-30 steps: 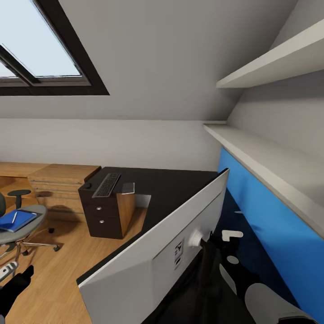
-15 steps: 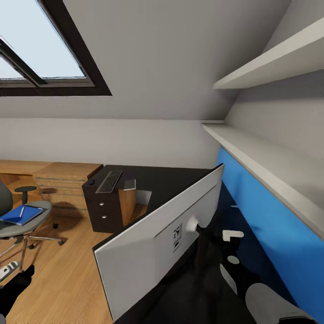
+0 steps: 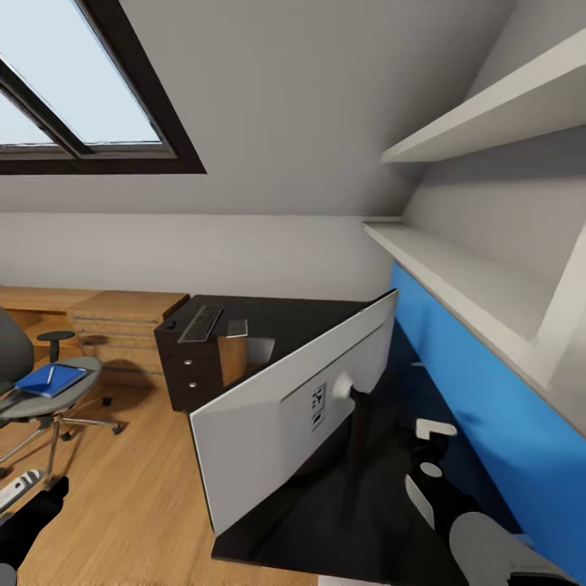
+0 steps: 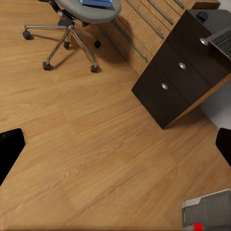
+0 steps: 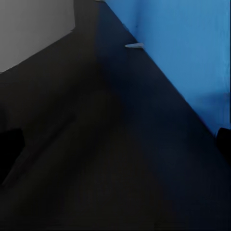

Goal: In the bedroom, organize the workspace by keeping the computer under the desk, ensuring the monitor is on the desk, placing the keyboard on the desk next to the monitor, placing the mouse on the desk next to the keyboard, moving the folder from the swivel chair onto the desk next to the mouse, stacking the notebook on top of the folder with the pen on top of the notebook, and positioning the swivel chair next to the desk.

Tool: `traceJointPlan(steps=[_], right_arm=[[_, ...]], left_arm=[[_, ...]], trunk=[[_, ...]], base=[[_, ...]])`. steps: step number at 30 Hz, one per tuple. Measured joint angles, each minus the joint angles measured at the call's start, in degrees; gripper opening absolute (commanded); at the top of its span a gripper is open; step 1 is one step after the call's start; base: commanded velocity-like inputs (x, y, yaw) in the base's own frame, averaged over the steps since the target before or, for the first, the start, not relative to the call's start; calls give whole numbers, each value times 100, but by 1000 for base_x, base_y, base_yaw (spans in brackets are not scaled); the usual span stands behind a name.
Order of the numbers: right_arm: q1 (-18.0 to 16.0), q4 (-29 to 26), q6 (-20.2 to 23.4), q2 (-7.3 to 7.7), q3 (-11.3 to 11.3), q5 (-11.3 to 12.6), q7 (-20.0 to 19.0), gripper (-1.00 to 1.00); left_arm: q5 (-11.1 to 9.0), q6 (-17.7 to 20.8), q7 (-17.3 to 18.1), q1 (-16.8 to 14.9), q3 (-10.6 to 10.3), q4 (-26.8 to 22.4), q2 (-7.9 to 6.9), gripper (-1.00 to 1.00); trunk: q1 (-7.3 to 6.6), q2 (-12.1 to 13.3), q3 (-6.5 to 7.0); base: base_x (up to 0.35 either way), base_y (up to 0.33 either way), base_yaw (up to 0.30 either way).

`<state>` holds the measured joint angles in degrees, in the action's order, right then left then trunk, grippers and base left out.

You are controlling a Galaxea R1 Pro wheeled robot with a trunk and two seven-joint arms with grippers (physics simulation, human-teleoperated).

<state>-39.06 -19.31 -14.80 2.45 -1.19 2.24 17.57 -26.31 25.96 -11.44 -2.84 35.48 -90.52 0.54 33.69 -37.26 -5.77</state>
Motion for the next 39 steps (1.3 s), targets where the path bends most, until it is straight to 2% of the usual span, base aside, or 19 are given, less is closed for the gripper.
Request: traceJointPlan(steps=[2, 5, 7, 12, 15, 16, 17, 18, 19, 22, 23, 24, 29, 39], right_arm=[[0, 0, 8, 1, -127, -1, 31, 100], [0, 0, 7, -2, -192, -2, 52, 100], [0, -6, -23, -15, -185, -5, 51, 100], [0, -2, -48, -62, -155, -7, 22, 100], [0, -2, -49, -156, -139, -15, 18, 100], [1, -1, -51, -222, -133, -19, 21, 100], [1, 0, -49, -306, -117, -34, 27, 100], [0, 0, -51, -336, -116, -41, 27, 100], [0, 3, -52, -376, -103, -64, 25, 100], [2, 15, -58, -422, -34, -143, 4, 100], [4, 17, -60, -428, -2, -167, -4, 100], [7, 18, -67, -448, 163, -240, -59, 100], [17, 16, -92, -495, 563, -291, -314, 100], [27, 13, -175, -568, 668, -297, -369, 100]], left_arm=[[1, -2, 0, 0, -2, 0, 2, 100], [0, -5, 1, 0, -64, 0, 0, 100], [7, -3, 0, 0, -171, 0, -4, 100], [12, -2, -1, 0, -255, 0, -4, 100], [62, 12, -9, 0, -495, 37, -5, 100], [214, 23, -15, 0, -805, 101, -4, 100], [497, 30, -24, 0, -1204, 197, -7, 100], [624, 33, -27, 0, -1340, 226, -8, 100], [832, 36, -30, -1, -1514, 267, -5, 100], [1127, 36, -33, -1, -1709, 311, 10, 100], [1172, 36, -33, -1, -1737, 317, 12, 100], [1271, 35, -34, -1, -1800, 331, 18, 100], [1339, 32, -35, -1, -1841, 340, 26, 100], [1347, 0, -35, -1, -1846, 341, 29, 100]], trunk=[[0, 0, 0], [0, 1, 0], [1, 0, 0], [1, 1, 0], [1, 1, 0], [1, 1, 0], [1, 2, 1], [1, 1, 0], [0, 1, 0], [-2, 1, 0], [-2, 1, 0], [-3, 0, 0], [-4, 0, 0], [-3, 0, 0]], base=[[-252, 0, 0], [-301, 0, 0], [-327, 0, 0], [-333, 0, 0], [-336, 0, 0], [-335, 0, 0], [-329, 5, 0], [-286, 28, 0], [-246, 35, 0], [-146, 24, 0], [-43, 7, 0], [-34, 6, 0], [29, 16, 0], [164, 76, 0]])
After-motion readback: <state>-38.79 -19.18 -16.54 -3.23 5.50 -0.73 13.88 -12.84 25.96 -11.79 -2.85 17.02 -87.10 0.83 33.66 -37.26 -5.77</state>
